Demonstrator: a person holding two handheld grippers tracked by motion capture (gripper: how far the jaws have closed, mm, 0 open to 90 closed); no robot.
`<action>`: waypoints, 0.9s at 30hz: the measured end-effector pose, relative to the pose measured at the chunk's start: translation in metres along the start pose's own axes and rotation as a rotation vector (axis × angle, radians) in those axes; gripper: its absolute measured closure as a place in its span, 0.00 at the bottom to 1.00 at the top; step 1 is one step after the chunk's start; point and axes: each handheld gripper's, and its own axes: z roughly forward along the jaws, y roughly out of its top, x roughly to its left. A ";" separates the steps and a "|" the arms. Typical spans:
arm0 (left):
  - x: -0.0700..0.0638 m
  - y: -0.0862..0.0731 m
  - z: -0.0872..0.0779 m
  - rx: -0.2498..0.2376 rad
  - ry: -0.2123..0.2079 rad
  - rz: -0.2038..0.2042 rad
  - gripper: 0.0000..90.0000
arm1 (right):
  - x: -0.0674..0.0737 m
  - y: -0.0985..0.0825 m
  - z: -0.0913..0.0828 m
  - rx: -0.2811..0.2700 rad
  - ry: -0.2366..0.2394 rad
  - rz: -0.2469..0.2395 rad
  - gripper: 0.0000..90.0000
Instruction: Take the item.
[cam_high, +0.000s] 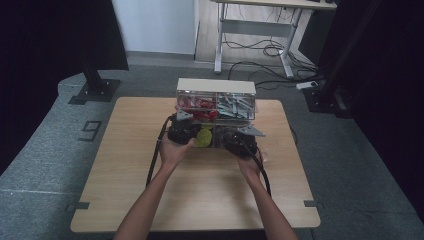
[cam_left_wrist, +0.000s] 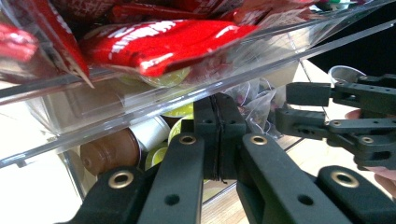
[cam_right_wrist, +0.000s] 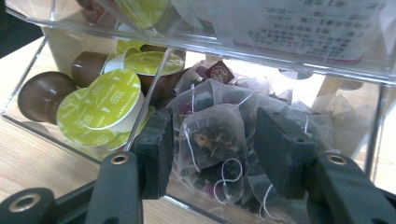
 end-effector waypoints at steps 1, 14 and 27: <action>0.000 0.000 0.000 0.001 0.000 0.000 0.99 | 0.000 0.000 0.001 0.002 0.001 0.001 0.52; 0.001 0.001 0.001 0.003 -0.005 -0.002 0.99 | -0.002 0.005 0.015 0.019 -0.031 0.006 0.51; 0.001 0.001 0.001 0.006 -0.010 -0.004 0.99 | 0.000 0.002 0.025 0.014 -0.056 -0.002 0.62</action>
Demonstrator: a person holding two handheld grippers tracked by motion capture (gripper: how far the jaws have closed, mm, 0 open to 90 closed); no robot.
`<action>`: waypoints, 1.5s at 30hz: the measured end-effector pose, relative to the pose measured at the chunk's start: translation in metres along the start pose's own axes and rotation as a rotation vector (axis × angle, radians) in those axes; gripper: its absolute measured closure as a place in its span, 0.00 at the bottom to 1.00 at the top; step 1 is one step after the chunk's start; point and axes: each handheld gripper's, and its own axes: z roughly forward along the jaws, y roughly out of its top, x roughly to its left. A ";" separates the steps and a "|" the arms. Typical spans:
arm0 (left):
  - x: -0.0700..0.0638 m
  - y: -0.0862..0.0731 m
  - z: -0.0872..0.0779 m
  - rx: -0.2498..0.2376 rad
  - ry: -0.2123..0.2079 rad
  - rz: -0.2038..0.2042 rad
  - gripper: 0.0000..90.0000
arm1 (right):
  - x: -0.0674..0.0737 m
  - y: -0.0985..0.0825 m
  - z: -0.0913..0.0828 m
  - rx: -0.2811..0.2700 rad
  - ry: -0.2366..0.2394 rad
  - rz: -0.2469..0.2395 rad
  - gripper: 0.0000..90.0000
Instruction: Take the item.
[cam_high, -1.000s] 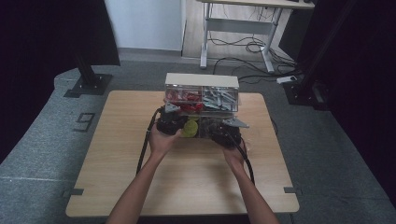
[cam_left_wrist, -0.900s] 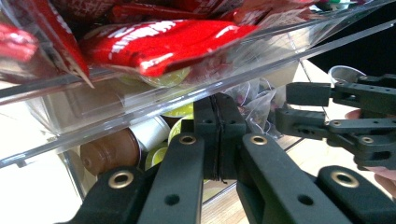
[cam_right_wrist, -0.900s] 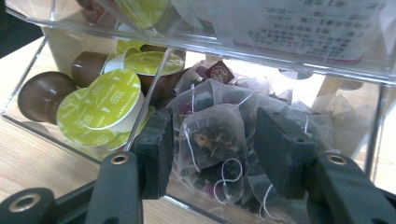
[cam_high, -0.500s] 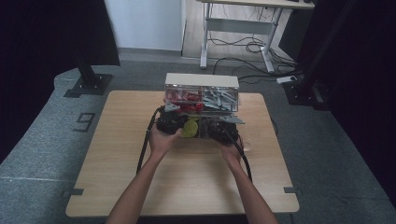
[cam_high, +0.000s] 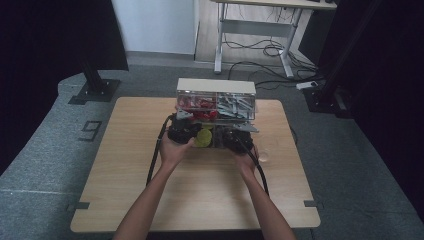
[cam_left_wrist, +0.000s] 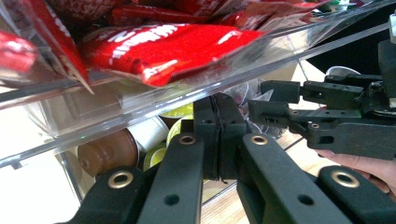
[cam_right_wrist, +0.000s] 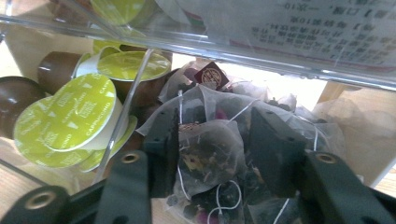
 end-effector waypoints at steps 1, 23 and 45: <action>0.000 0.000 0.000 -0.001 -0.001 -0.002 0.99 | 0.000 0.000 0.000 -0.002 -0.003 -0.002 0.64; 0.001 -0.001 0.002 -0.002 0.003 -0.008 0.99 | 0.001 -0.009 -0.003 -0.026 0.004 -0.018 0.95; 0.005 -0.003 -0.001 -0.004 0.007 -0.012 0.99 | 0.001 0.003 -0.040 -0.124 0.048 -0.053 0.99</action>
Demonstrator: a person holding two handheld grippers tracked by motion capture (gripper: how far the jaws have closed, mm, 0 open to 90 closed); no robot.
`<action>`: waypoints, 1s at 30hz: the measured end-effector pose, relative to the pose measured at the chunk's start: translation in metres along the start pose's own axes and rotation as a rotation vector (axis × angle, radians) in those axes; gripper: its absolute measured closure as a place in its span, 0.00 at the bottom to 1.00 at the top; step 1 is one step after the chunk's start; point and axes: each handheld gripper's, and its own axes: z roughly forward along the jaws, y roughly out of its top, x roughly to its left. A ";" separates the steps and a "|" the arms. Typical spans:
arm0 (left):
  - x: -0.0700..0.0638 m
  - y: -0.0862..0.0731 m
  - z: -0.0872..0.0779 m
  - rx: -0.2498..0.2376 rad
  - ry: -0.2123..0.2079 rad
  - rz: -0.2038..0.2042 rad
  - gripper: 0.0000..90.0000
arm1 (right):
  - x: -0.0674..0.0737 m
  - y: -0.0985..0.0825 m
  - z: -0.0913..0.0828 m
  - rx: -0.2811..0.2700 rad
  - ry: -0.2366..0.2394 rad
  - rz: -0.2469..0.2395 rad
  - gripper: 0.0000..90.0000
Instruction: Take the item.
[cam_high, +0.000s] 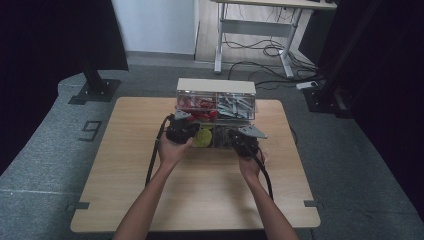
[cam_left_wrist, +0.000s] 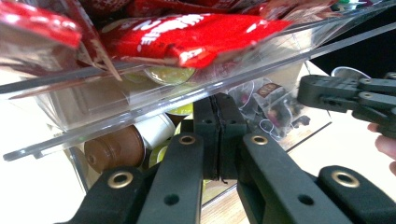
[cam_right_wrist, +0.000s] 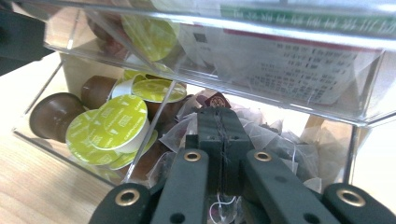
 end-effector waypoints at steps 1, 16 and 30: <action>0.000 0.000 0.000 0.000 0.000 -0.001 0.99 | 0.000 0.001 -0.002 -0.006 0.001 -0.005 0.99; -0.001 0.000 0.001 0.001 0.005 -0.002 0.99 | 0.000 0.006 -0.023 -0.053 0.032 -0.011 0.99; -0.001 0.000 0.001 0.002 0.005 -0.002 0.99 | -0.008 0.012 -0.042 -0.088 0.025 -0.010 0.99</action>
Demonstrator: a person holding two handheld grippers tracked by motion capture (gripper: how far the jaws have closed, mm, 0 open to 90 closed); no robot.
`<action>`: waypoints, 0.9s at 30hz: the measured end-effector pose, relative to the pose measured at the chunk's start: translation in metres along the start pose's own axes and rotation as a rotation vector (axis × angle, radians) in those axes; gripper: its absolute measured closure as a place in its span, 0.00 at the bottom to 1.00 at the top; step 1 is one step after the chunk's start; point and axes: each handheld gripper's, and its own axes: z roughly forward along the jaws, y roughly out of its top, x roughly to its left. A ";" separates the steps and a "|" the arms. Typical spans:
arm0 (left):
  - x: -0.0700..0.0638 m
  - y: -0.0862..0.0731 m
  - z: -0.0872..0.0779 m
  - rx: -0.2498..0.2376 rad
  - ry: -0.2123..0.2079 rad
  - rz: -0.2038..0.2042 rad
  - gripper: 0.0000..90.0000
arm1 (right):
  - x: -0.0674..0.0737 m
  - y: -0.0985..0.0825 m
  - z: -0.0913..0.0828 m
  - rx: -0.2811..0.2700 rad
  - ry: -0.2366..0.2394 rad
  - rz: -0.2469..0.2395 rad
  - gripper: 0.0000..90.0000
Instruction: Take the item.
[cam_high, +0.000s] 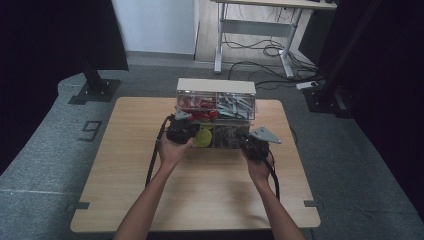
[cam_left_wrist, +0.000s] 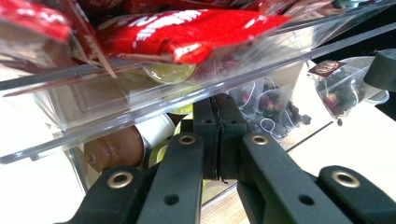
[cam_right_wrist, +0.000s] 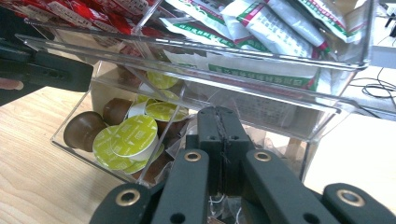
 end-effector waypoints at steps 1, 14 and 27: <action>0.000 0.000 0.000 0.000 0.000 0.000 0.99 | -0.001 0.000 -0.001 0.000 -0.001 -0.001 0.99; 0.000 0.000 -0.001 0.000 -0.001 -0.001 0.99 | -0.008 0.000 -0.008 -0.013 -0.014 0.010 0.99; 0.000 0.000 -0.001 -0.002 -0.003 -0.002 0.99 | -0.019 0.001 -0.019 -0.022 -0.028 0.026 0.99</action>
